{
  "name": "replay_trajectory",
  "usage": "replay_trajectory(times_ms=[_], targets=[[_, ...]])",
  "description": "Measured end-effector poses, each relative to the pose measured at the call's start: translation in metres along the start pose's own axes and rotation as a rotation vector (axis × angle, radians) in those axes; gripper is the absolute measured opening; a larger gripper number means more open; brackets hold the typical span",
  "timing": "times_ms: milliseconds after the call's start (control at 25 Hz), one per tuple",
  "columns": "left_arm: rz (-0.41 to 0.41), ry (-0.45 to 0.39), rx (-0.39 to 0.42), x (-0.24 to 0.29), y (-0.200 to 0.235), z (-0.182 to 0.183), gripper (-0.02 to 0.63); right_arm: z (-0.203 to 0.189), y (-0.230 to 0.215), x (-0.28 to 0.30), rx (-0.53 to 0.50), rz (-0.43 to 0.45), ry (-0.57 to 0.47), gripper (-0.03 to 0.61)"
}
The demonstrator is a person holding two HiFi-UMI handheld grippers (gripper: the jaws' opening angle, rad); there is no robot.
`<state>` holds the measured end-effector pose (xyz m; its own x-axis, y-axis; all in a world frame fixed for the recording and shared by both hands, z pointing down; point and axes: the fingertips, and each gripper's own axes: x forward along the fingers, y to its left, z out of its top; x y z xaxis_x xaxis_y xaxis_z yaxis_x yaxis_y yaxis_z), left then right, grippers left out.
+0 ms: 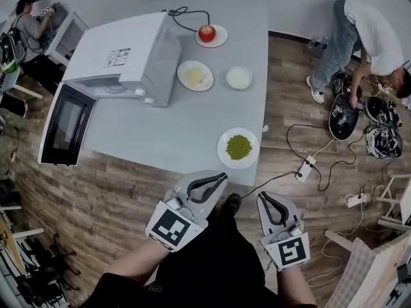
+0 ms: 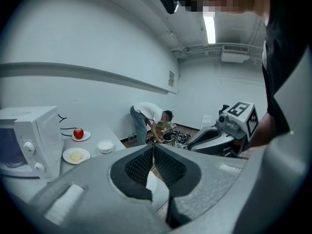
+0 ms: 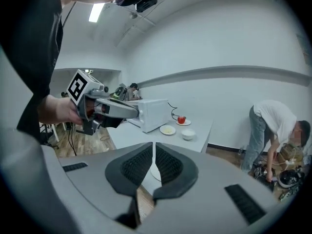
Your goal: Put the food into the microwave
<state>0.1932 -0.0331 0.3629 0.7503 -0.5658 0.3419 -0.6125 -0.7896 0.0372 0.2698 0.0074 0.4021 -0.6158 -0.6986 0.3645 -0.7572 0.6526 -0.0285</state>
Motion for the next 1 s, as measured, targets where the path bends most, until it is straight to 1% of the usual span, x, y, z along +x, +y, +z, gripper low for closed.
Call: replay_trajectory(times_ms=[80,160,280,360,440,520,720,800,880,1000], targets=[[0.0,0.022,0.076,0.009,0.013,-0.013,0.017,-0.007,-0.004,0.019,-0.048,0.001,0.01,0.018],[-0.002,0.019,0.124,0.02,0.028,-0.023,0.017,-0.021,-0.008,0.037,-0.1,-0.008,0.057,0.018],[-0.005,0.009,0.171,0.046,0.058,-0.039,0.017,-0.041,-0.016,0.068,-0.177,-0.029,0.101,0.018],[-0.021,0.019,0.172,0.059,0.07,-0.054,0.017,-0.053,-0.014,0.083,-0.225,-0.021,0.104,0.018],[-0.05,0.024,0.169,0.069,0.074,-0.067,0.017,-0.063,-0.012,0.095,-0.27,-0.014,0.101,0.018],[-0.071,0.024,0.183,0.077,0.073,-0.078,0.017,-0.072,-0.013,0.103,-0.297,-0.022,0.099,0.018],[-0.088,0.051,0.253,0.094,0.068,-0.105,0.017,-0.092,-0.025,0.112,-0.309,-0.064,0.092,0.018],[-0.092,0.059,0.27,0.1,0.067,-0.112,0.017,-0.106,-0.027,0.112,-0.356,-0.074,0.126,0.018],[-0.091,0.071,0.295,0.105,0.07,-0.116,0.017,-0.122,-0.026,0.111,-0.429,-0.076,0.184,0.018],[-0.098,0.115,0.347,0.12,0.079,-0.122,0.017,-0.141,-0.029,0.11,-0.52,-0.078,0.237,0.018]])
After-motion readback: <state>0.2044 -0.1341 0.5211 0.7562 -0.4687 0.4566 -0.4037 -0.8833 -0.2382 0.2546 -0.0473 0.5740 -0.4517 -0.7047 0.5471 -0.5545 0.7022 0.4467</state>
